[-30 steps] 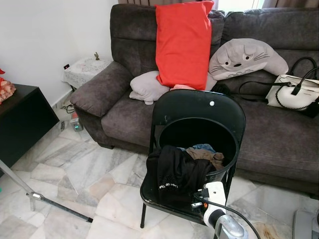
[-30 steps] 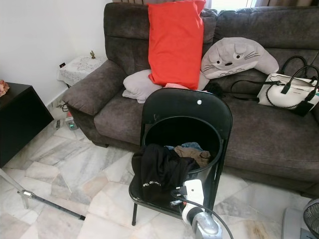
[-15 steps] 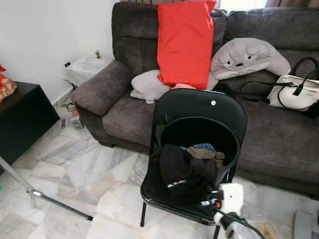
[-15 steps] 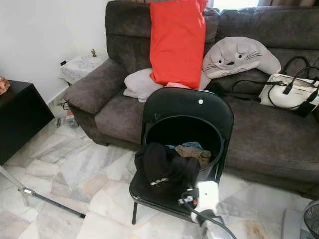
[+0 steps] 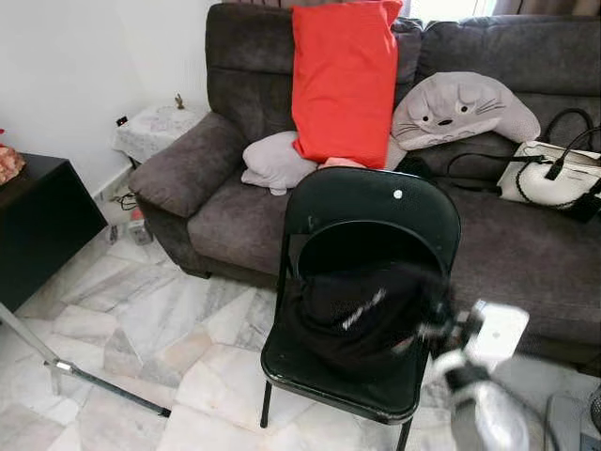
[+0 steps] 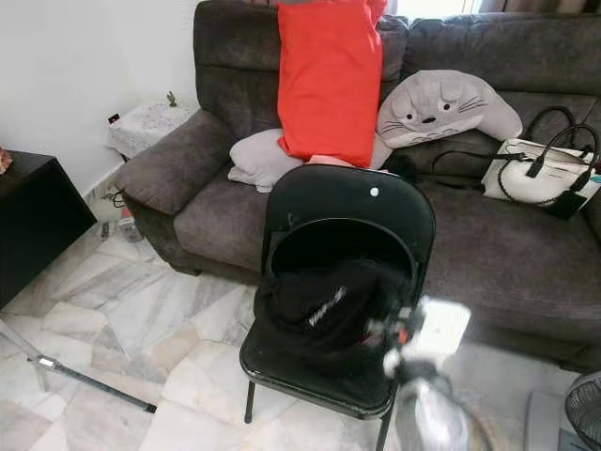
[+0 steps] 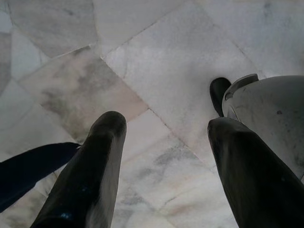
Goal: Hang hanger
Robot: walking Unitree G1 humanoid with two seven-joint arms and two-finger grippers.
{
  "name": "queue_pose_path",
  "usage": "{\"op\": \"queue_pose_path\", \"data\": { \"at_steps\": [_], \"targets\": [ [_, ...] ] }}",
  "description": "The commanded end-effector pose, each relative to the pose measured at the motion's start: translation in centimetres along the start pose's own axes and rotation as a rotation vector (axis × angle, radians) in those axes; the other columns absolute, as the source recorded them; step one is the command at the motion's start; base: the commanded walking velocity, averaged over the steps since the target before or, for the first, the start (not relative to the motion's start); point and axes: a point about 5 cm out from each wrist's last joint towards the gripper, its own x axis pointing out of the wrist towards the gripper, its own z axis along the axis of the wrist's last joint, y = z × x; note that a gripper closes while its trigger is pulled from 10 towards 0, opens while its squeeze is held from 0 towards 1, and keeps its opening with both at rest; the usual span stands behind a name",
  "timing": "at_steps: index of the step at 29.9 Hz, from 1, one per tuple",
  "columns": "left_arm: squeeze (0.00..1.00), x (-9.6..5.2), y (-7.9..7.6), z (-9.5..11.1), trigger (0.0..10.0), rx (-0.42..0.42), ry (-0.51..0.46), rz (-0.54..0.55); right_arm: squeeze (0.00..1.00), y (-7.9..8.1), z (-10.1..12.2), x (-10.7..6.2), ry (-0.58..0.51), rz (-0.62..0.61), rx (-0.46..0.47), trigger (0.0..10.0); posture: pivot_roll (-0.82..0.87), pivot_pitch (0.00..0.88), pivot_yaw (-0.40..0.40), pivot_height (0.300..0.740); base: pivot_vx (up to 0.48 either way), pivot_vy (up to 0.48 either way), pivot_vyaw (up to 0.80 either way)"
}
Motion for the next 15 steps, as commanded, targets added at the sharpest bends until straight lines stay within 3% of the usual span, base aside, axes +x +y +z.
{"op": "queue_pose_path", "data": {
  "at_steps": [1, 3, 4, 6, 8, 10, 12, 13, 14, 15],
  "targets": [
    [0.00, -0.1, 0.1, -0.8, 10.0, -0.007, 0.034, 0.009, 0.00, 0.2, 2.1, 0.7, -0.069, -0.020, 0.023, 0.0, -0.01, 0.002, 0.091, 0.740, 0.000, 0.000, 0.00],
    [0.00, -0.1, 0.1, -0.8, 10.0, -0.007, 0.034, 0.009, 0.00, 0.2, 2.1, 0.7, -0.069, -0.020, 0.023, 0.0, -0.01, 0.002, 0.091, 0.740, 0.000, 0.000, 0.00],
    [0.00, -0.1, 0.0, -0.8, 10.0, -0.011, 0.034, 0.008, 0.00, 0.7, 4.3, 2.2, -0.139, -0.021, 0.031, 0.0, -0.01, 0.000, 0.089, 0.740, 0.000, 0.000, 0.00],
    [0.00, -0.1, 0.0, -0.8, 10.0, -0.011, 0.034, 0.008, 0.00, 0.7, 4.3, 2.2, -0.139, -0.021, 0.031, 0.0, -0.01, 0.000, 0.089, 0.740, 0.000, 0.000, 0.00],
    [0.00, -0.1, 0.0, -0.8, 10.0, -0.014, 0.036, 0.008, 0.00, 1.4, 7.0, 3.9, -0.214, -0.018, 0.063, 0.0, -0.01, 0.000, 0.087, 0.740, 0.000, 0.000, 0.00],
    [0.00, -0.1, 0.0, -0.8, 10.0, -0.015, 0.037, 0.009, 0.00, 2.0, 7.1, 4.5, -0.190, -0.004, 0.050, 0.0, -0.01, 0.000, 0.083, 0.740, 0.000, 0.000, 0.00],
    [0.00, -0.1, 0.0, -0.8, 10.0, -0.016, 0.037, 0.009, 0.00, 2.0, 6.7, 4.5, -0.162, 0.000, 0.028, 0.0, -0.01, 0.000, 0.083, 0.740, 0.000, 0.000, 0.00],
    [0.00, -0.1, 0.0, -0.9, 10.0, -0.016, 0.039, 0.009, 0.00, 1.5, 4.7, 4.2, -0.051, -0.024, -0.006, 0.0, -0.01, 0.000, 0.083, 0.740, 0.000, 0.000, 0.00],
    [0.00, -0.1, 0.0, -0.9, 10.0, -0.016, 0.039, 0.009, 0.00, 1.5, 4.7, 4.2, -0.051, -0.024, -0.006, 0.0, -0.01, 0.000, 0.083, 0.740, 0.000, 0.000, 0.00],
    [0.00, -0.1, 0.0, -0.9, 10.0, -0.016, 0.040, 0.008, 0.00, 0.9, 3.2, 3.9, 0.026, -0.052, -0.007, 0.0, -0.01, 0.000, 0.081, 0.740, 0.000, 0.000, 0.00]
  ]
}}
